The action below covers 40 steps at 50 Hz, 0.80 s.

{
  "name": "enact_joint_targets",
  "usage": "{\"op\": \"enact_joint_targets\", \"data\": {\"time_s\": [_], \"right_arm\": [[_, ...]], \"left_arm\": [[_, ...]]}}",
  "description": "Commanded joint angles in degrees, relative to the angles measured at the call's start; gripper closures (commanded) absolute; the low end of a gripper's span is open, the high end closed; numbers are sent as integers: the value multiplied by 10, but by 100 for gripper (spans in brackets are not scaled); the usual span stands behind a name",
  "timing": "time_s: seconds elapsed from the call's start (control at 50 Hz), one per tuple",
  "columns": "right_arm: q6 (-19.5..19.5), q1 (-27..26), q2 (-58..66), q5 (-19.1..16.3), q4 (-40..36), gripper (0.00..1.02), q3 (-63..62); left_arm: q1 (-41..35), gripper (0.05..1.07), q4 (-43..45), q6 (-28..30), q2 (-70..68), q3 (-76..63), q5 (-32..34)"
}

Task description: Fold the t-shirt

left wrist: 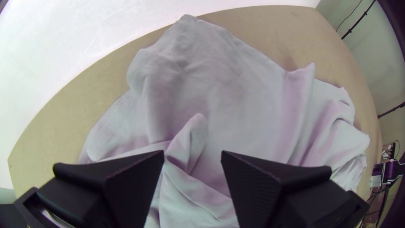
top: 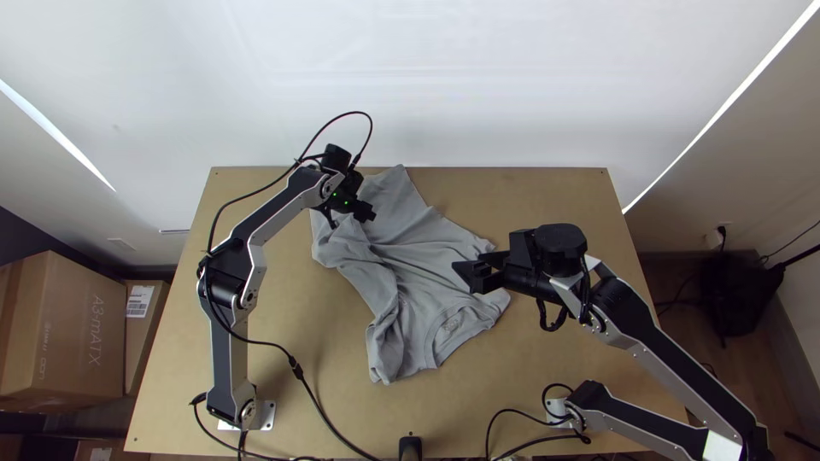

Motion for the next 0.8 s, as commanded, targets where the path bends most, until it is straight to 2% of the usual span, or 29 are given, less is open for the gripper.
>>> {"op": "enact_joint_targets", "data": {"time_s": [0.0, 0.06, 0.1, 0.2, 0.32, 0.46, 0.56, 0.78], "right_arm": [[11, -5, 3, 4, -1, 5, -4], [11, -7, 3, 4, -1, 5, -1], [11, -8, 3, 4, -2, 5, 3], [11, -10, 2, 4, -12, 5, 8], [10, -9, -3, 4, -16, 5, 8], [9, -4, 1, 4, -22, 5, 6], [5, 24, 14, -6, -60, 5, 6], [-58, 100, 34, -27, -127, 5, 4]], "left_arm": [[-2, 49, -15, 21, 15, 3, -2], [-2, 49, -17, 26, 15, -3, -6], [-1, 53, -20, 31, 16, -7, -8], [3, 84, -12, 30, 13, -17, -16], [12, 105, -10, 37, 16, -17, -17], [24, 105, -3, 39, 6, -30, -16], [41, 105, 2, 25, -11, -25, -16], [81, 105, 14, -12, -62, -21, -16]]}}
